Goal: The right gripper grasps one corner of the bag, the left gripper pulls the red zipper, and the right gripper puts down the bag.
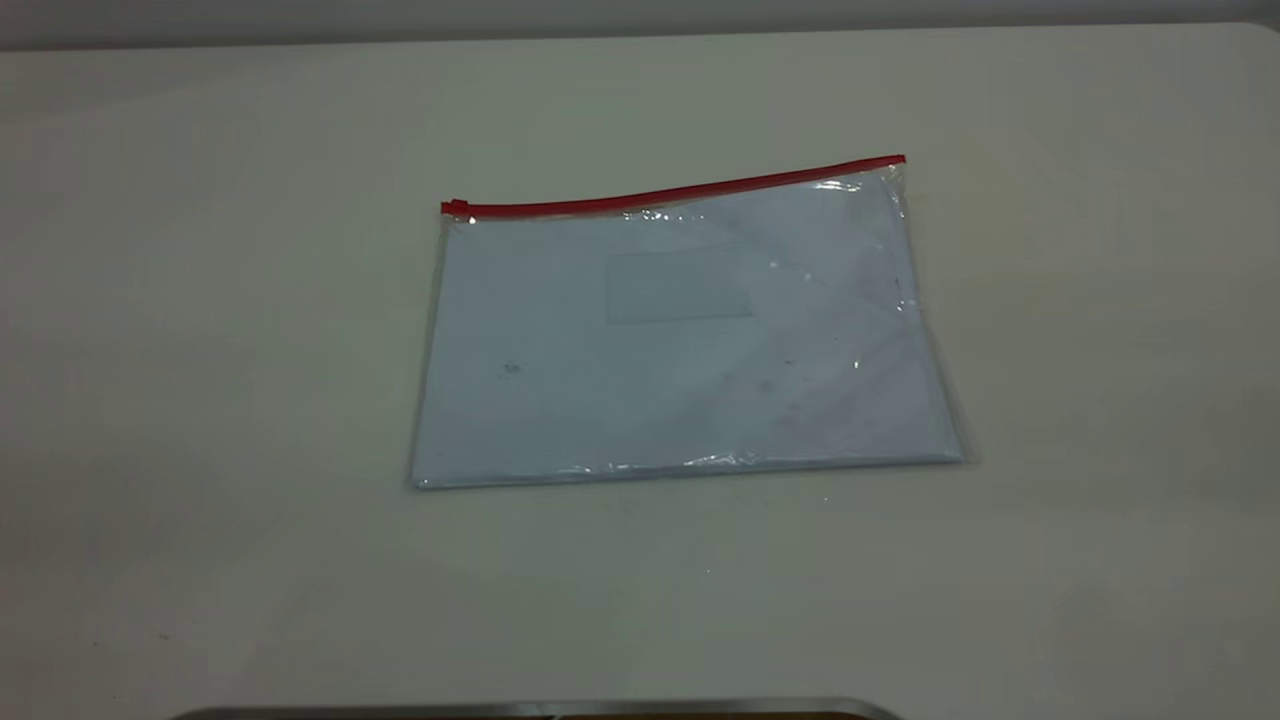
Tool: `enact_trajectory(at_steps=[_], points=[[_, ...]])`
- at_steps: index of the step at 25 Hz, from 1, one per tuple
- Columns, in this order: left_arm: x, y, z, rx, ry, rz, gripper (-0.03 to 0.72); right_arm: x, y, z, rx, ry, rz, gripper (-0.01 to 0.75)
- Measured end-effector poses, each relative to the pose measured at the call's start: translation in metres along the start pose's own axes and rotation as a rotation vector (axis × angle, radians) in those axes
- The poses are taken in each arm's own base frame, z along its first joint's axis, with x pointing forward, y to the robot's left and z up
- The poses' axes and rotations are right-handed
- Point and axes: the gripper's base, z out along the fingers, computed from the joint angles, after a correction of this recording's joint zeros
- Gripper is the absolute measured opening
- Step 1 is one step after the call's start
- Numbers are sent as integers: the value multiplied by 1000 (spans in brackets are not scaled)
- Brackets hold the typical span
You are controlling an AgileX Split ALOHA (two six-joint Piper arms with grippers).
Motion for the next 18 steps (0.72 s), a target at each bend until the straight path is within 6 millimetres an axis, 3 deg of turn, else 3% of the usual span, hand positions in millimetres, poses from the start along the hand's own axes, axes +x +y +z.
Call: enact_trajectory(at_steps=[6, 18], points=[[1, 1, 4, -11, -2, -10, 495, 37, -9, -25, 182, -254, 46, 304], [1, 1, 4, -14, -2, -13, 495, 39, -9, -25, 187, -259, 55, 305]])
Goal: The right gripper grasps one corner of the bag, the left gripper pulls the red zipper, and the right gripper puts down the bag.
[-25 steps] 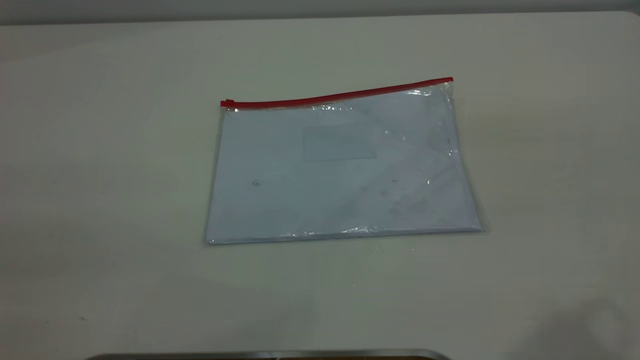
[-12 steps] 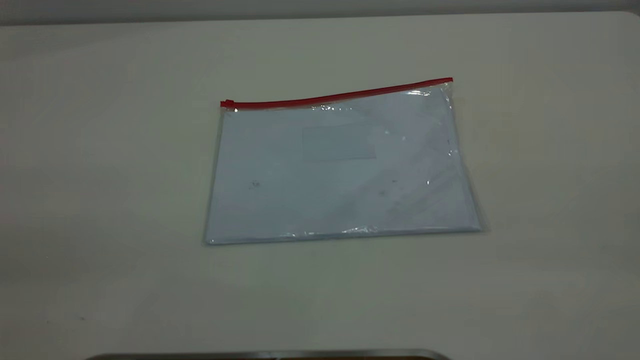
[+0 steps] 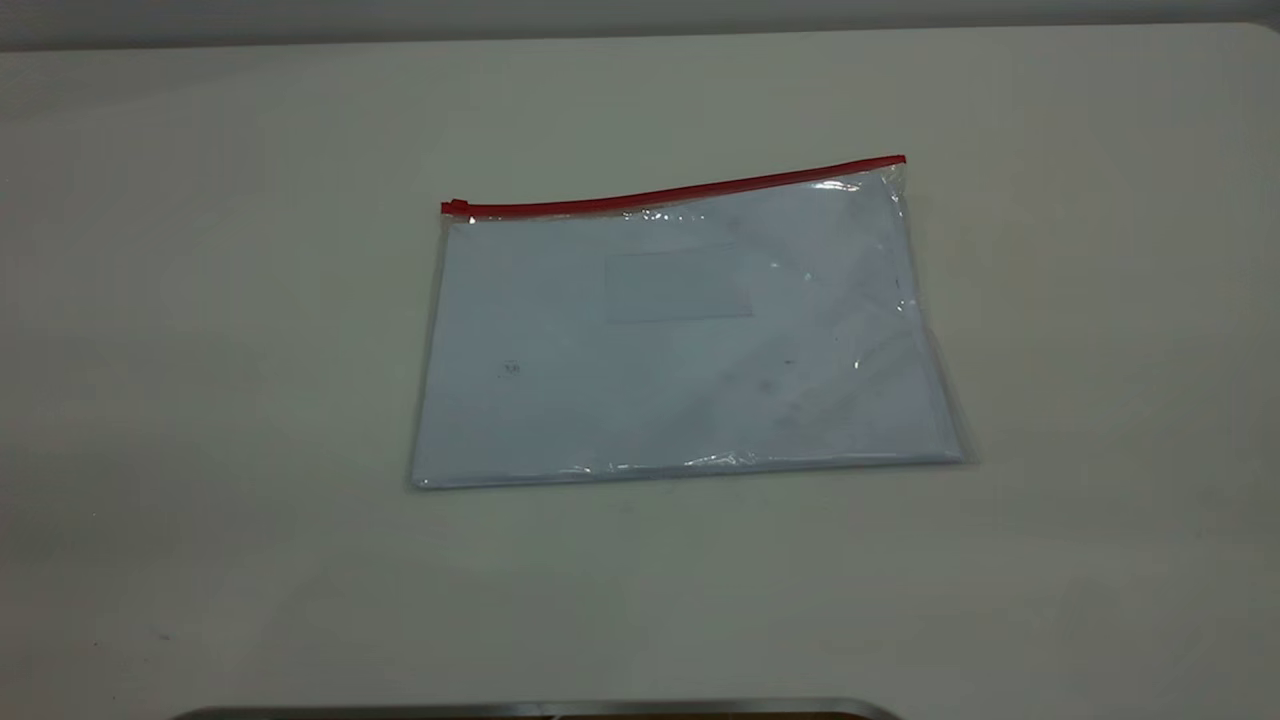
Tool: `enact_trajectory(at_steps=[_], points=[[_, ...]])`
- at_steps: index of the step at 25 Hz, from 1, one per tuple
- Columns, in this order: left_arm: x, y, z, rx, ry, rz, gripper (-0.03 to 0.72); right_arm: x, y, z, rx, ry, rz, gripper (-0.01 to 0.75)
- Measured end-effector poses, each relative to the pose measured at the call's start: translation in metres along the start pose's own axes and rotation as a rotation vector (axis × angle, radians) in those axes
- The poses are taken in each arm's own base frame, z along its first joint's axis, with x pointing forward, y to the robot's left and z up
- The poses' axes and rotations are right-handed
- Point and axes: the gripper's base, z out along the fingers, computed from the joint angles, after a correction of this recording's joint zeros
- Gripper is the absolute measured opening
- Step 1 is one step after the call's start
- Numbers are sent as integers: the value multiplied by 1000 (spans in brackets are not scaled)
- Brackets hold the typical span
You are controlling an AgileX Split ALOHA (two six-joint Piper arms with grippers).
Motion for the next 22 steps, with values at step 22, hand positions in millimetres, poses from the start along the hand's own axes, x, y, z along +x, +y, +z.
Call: enact_trajectory(at_steps=[22], points=[[20, -5, -15, -194, -192, -180, 495, 0, 4, 0, 266, 10, 173, 305]])
